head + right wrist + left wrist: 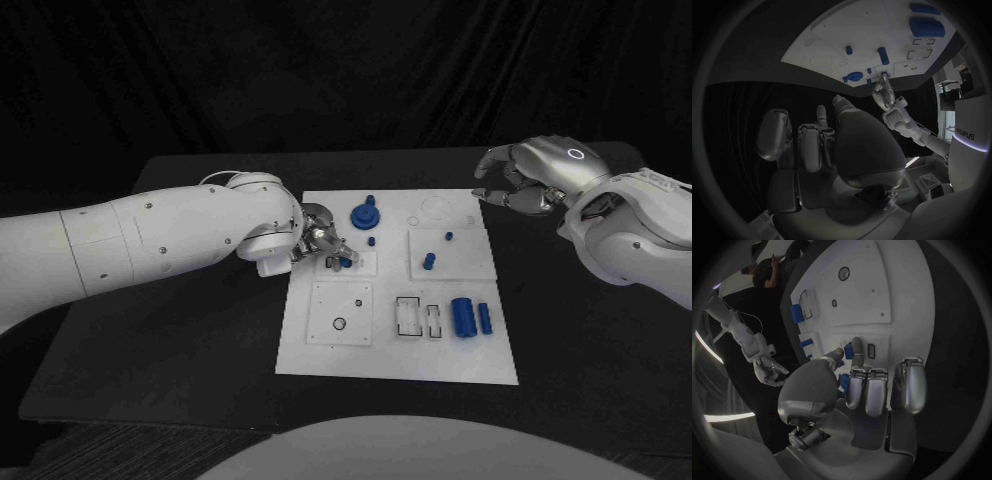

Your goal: Assemble the parts on the task board

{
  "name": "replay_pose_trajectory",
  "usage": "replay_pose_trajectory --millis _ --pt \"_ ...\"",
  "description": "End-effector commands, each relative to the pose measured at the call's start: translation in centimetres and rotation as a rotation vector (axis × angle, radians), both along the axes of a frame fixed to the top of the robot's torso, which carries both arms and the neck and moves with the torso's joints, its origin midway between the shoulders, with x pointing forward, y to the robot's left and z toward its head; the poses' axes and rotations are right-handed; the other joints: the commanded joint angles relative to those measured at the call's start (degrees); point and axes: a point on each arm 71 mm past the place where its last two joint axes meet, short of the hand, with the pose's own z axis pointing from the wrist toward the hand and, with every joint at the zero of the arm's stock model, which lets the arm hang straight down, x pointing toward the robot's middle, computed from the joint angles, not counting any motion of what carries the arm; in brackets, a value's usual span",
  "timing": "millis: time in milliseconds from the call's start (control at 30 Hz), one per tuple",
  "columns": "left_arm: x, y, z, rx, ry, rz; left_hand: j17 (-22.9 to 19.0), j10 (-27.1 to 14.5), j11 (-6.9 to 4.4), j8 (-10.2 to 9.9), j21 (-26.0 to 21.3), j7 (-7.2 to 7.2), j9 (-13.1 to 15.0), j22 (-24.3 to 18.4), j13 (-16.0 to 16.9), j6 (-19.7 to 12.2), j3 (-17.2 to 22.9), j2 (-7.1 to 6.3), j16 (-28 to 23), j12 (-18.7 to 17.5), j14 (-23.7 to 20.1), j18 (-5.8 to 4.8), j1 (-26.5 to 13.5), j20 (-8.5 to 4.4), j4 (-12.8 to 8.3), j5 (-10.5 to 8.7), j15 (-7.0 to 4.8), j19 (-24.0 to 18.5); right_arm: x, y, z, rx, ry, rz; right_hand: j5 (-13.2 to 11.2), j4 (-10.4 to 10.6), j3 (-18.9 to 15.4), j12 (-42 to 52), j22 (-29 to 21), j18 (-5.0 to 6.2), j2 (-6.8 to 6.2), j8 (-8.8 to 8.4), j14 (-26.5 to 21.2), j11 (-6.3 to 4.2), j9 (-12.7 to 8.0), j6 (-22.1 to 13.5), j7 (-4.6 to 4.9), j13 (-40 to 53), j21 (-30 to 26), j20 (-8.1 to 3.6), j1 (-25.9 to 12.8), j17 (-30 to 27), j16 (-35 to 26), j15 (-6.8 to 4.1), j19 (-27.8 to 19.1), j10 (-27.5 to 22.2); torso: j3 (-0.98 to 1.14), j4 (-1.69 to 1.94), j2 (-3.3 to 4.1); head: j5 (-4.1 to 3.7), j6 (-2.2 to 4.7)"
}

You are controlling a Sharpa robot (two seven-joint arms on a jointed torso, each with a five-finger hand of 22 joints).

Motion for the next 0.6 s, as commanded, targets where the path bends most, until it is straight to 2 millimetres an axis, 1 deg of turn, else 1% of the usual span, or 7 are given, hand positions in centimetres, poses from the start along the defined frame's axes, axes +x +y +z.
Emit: replay_pose_trajectory --millis 33,100,133,167,200,233,600 --pt "-0.2 -0.22 -0.28 0.001 0.013 -0.013 15.1 6.1 0.11 0.8 -0.3 -0.18 1.1 7.3 15.1 0.6 -0.9 0.25 0.2 0.2 6.1 -0.03 -0.2 0.03 0.1 -0.34 0.36 -0.3 0.05 -0.15 -0.12 -0.005 0.007 -0.02 0.3 -0.3 0.1 0.2 9.0 0.43 0.08 -0.38 4.3 0.23 -0.1 0.4 0.0 15.1 -0.3 -0.01 0.5 8.3 -0.3 0.42 -0.2 6.0 0.01 0.01 0.0 -0.07 -0.01" --pt "-0.19 -0.25 -0.26 -0.001 0.01 -0.012 15.1 6.1 -0.05 1.7 -0.4 -0.29 3.1 7.4 15.1 0.3 -1.8 0.33 0.2 0.2 6.1 -0.04 0.2 -0.08 0.2 -0.5 0.22 -0.3 0.05 -0.16 -0.13 -0.005 0.007 -0.021 0.3 -0.3 0.1 0.2 9.0 0.43 0.08 -0.38 4.3 0.23 -0.1 0.4 0.0 15.1 -0.3 -0.01 0.5 8.3 -0.3 0.42 -0.2 6.0 0.02 0.02 0.01 -0.08 -0.01" --pt "-0.18 -0.25 -0.26 -0.003 0.009 -0.011 15.1 6.1 -0.05 2.4 -0.5 -0.37 4.8 7.4 15.1 -0.4 -2.4 0.61 0.2 0.2 6.1 -0.02 0.5 -0.16 0.4 -0.51 0.17 -0.3 0.06 -0.17 -0.13 -0.005 0.007 -0.021 0.4 -0.3 0.1 0.2 9.0 0.43 0.09 -0.37 4.2 0.23 -0.1 0.4 -0.01 15.1 -0.3 -0.01 0.5 8.3 -0.3 0.42 -0.2 6.0 0.01 0.02 0.03 -0.09 -0.01" --pt "-0.17 -0.26 -0.25 -0.004 0.007 -0.01 15.1 6.1 -0.05 4.1 -0.5 -0.33 8.2 7.5 15.1 -1.7 -3.4 0.96 0.2 0.2 6.1 -0.03 0.9 -0.2 0.6 -0.56 0.13 -0.2 0.06 -0.17 -0.13 -0.006 0.007 -0.021 0.4 -0.3 0.1 0.2 9.0 0.43 0.09 -0.37 4.2 0.23 -0.1 0.4 -0.01 15.1 -0.3 -0.01 0.5 8.2 -0.4 0.41 -0.2 6.0 -0.01 0.01 0.04 -0.08 -0.01" --pt "-0.16 -0.26 -0.24 -0.006 0.006 -0.01 15.1 6.1 -0.1 5.3 -0.6 -0.39 10.2 7.6 15.1 -2.4 -4.0 1.12 0.2 0.2 6.1 -0.04 1.3 -0.21 0.5 -0.52 0.12 -0.2 0.07 -0.18 -0.14 -0.006 0.007 -0.021 0.4 -0.3 0.1 0.2 9.0 0.43 0.09 -0.37 4.2 0.23 -0.1 0.4 -0.01 15.1 -0.3 -0.01 0.5 8.2 -0.4 0.41 -0.2 6.0 0.0 0.0 0.04 -0.11 -0.01" --pt "-0.15 -0.27 -0.22 -0.008 0.004 -0.009 15.1 6.1 -0.19 6.9 -0.7 -0.48 12.9 7.7 15.1 -3.4 -4.8 1.44 0.2 0.2 6.1 -0.04 1.7 -0.26 0.7 -0.5 0.08 -0.2 0.08 -0.19 -0.14 -0.006 0.007 -0.021 0.4 -0.3 0.1 0.2 9.0 0.43 0.09 -0.37 4.2 0.23 -0.1 0.4 -0.01 15.1 -0.3 -0.01 0.5 8.2 -0.4 0.41 -0.2 6.0 -0.01 -0.01 0.04 -0.12 -0.01" --pt "-0.16 -0.42 -0.16 -0.019 -0.006 -0.007 15.1 6.1 -0.22 7.6 -0.5 -0.53 14.1 7.9 15.1 -3.8 -5.6 1.47 0.2 0.2 6.1 -0.1 1.6 -0.3 1.2 -0.74 0.05 0.1 0.11 -0.25 -0.25 -0.006 0.008 -0.023 0.4 -0.3 0.1 0.2 9.0 0.45 0.1 -0.37 4.2 0.21 -0.1 0.5 -0.02 15.1 -0.5 -0.02 0.5 8.2 -0.4 0.4 -0.2 6.0 -0.01 -0.06 0.03 -0.14 -0.01"
